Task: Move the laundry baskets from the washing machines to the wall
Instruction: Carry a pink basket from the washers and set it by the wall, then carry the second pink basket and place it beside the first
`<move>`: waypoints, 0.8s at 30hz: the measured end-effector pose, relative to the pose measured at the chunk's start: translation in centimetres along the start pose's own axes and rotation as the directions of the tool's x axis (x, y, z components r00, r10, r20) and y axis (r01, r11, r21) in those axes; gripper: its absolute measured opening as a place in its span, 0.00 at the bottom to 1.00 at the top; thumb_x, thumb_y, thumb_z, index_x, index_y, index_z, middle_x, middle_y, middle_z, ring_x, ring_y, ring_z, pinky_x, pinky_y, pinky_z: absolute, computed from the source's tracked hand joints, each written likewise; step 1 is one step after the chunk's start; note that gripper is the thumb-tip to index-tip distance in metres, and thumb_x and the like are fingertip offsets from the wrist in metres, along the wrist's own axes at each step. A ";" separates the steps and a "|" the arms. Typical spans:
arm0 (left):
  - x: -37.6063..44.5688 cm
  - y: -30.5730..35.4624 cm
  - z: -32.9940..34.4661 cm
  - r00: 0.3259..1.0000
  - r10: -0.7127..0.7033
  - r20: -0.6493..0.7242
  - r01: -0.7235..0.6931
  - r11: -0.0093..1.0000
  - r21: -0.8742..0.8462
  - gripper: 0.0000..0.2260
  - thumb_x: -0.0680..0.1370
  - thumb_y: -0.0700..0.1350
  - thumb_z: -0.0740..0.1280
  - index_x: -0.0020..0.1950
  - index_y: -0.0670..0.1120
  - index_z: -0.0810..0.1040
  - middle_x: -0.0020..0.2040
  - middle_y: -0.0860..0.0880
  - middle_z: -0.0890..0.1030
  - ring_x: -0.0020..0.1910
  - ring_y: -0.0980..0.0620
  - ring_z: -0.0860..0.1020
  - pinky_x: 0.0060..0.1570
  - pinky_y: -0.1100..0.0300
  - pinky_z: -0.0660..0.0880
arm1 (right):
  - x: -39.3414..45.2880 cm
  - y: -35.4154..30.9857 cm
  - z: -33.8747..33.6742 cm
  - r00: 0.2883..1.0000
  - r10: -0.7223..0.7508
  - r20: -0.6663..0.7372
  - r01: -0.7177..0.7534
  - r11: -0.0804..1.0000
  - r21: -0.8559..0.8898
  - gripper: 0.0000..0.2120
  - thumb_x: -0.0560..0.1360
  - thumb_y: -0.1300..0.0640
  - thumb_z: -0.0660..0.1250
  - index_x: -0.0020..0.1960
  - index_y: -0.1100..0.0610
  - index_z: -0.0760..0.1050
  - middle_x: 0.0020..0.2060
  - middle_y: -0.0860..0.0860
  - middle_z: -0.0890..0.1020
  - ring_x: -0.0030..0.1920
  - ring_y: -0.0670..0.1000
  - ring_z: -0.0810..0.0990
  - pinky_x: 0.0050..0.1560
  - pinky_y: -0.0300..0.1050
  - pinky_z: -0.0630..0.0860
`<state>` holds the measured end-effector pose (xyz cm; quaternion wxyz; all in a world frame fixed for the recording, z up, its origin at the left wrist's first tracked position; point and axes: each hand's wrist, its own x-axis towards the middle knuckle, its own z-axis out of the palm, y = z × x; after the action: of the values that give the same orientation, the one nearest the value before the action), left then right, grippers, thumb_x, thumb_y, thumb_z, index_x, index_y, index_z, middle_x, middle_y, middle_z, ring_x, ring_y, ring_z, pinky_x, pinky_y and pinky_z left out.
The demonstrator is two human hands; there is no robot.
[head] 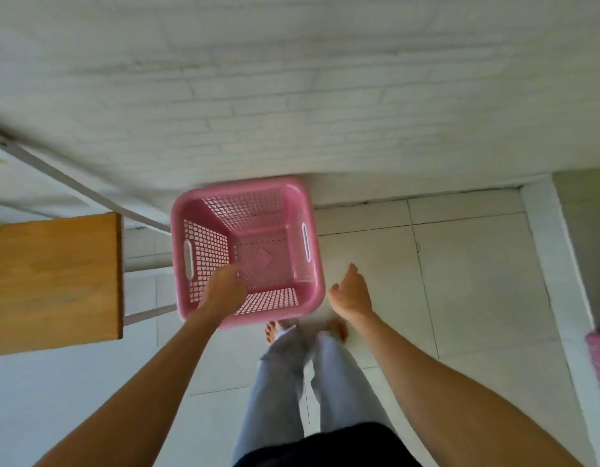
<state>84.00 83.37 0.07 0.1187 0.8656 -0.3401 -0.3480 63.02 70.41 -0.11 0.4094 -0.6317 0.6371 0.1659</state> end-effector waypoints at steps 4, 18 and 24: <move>-2.9 7.9 2.4 0.961 0.198 0.194 -0.224 0.967 0.123 0.13 0.76 0.35 0.62 0.56 0.41 0.82 0.54 0.42 0.84 0.48 0.44 0.83 0.48 0.55 0.80 | -3.4 3.8 -3.8 0.999 -0.027 -0.019 0.028 0.997 0.071 0.27 0.83 0.59 0.60 0.80 0.56 0.60 0.71 0.61 0.72 0.68 0.60 0.77 0.65 0.52 0.77; -14.4 39.7 23.4 0.668 0.538 0.514 -0.692 0.703 0.164 0.18 0.77 0.38 0.58 0.65 0.48 0.76 0.67 0.48 0.77 0.66 0.48 0.74 0.68 0.57 0.67 | -8.8 34.9 -20.9 0.949 0.254 -0.187 -0.115 0.832 0.543 0.23 0.81 0.58 0.59 0.75 0.53 0.69 0.70 0.58 0.75 0.68 0.59 0.76 0.66 0.46 0.72; -19.3 53.3 32.5 0.441 0.649 0.620 -0.871 0.475 0.122 0.16 0.77 0.36 0.61 0.62 0.45 0.78 0.65 0.49 0.79 0.63 0.50 0.76 0.60 0.70 0.63 | -10.6 47.7 -27.5 0.851 0.456 -0.259 -0.163 0.699 0.696 0.22 0.81 0.56 0.62 0.74 0.58 0.69 0.69 0.60 0.76 0.67 0.60 0.77 0.63 0.47 0.74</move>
<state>24.64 57.90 10.00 -0.0167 0.4897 -0.7863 -0.3764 8.20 64.50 9.86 0.4233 -0.3497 0.8247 -0.1353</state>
